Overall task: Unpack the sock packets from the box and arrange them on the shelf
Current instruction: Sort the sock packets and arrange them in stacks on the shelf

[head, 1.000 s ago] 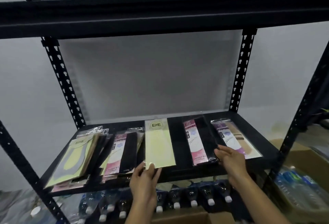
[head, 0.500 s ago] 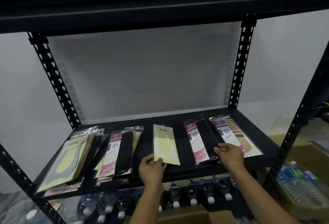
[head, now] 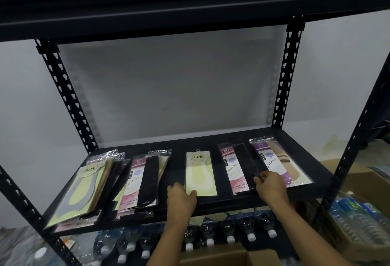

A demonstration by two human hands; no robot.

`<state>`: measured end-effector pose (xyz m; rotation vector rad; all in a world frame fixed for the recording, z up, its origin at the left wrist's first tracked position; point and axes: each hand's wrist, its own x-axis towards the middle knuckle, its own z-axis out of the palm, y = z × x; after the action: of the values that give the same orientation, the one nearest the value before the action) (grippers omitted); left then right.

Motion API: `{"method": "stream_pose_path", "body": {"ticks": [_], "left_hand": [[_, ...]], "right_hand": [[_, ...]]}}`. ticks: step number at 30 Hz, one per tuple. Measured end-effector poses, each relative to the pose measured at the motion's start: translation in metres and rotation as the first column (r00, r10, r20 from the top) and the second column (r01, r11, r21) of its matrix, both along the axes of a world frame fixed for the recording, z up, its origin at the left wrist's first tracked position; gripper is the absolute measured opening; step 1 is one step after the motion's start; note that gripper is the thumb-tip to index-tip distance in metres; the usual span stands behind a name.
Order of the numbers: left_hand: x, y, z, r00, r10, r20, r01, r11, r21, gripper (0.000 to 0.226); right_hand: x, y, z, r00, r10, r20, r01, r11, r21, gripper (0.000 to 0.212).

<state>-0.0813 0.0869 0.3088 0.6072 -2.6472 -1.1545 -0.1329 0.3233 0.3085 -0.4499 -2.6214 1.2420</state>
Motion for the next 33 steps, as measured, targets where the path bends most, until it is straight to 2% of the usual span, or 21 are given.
{"method": "stream_pose_path", "body": {"ticks": [6, 12, 16, 20, 23, 28, 33], "left_hand": [[-0.001, 0.003, 0.0, 0.999, -0.036, 0.036, 0.038, 0.997, -0.06, 0.042], [0.003, 0.003, -0.001, 0.999, -0.048, 0.009, 0.048, 0.995, -0.092, 0.036], [0.004, 0.002, 0.0, 0.998, -0.056, -0.002, 0.056, 0.995, -0.082, 0.037], [0.011, -0.003, 0.006, 0.995, -0.097, -0.036, 0.096, 0.995, -0.033, 0.037], [0.025, -0.012, 0.015, 0.984, -0.116, -0.133, 0.118, 0.993, 0.012, 0.03], [0.052, -0.047, 0.038, 0.966, -0.05, -0.255, 0.081, 0.99, 0.114, 0.021], [0.08, -0.1, 0.056, 0.948, 0.108, -0.3, -0.062, 0.985, 0.16, 0.016]], "right_hand": [[-0.003, 0.001, -0.002, 0.999, 0.028, 0.036, -0.031, 0.996, 0.084, 0.021], [-0.005, 0.002, -0.007, 0.999, 0.033, 0.025, -0.035, 0.993, 0.112, 0.017], [-0.004, 0.003, -0.007, 0.999, 0.037, 0.009, -0.038, 0.994, 0.101, 0.023], [0.001, 0.004, 0.0, 0.996, 0.044, -0.076, -0.038, 0.996, 0.085, 0.026], [0.009, -0.005, 0.009, 0.978, 0.09, -0.188, -0.076, 0.994, 0.083, 0.026], [0.027, -0.045, 0.024, 0.949, 0.187, -0.254, -0.192, 0.981, 0.006, 0.02], [0.039, -0.096, 0.033, 0.925, 0.276, -0.262, -0.304, 0.95, -0.072, 0.018]]}}
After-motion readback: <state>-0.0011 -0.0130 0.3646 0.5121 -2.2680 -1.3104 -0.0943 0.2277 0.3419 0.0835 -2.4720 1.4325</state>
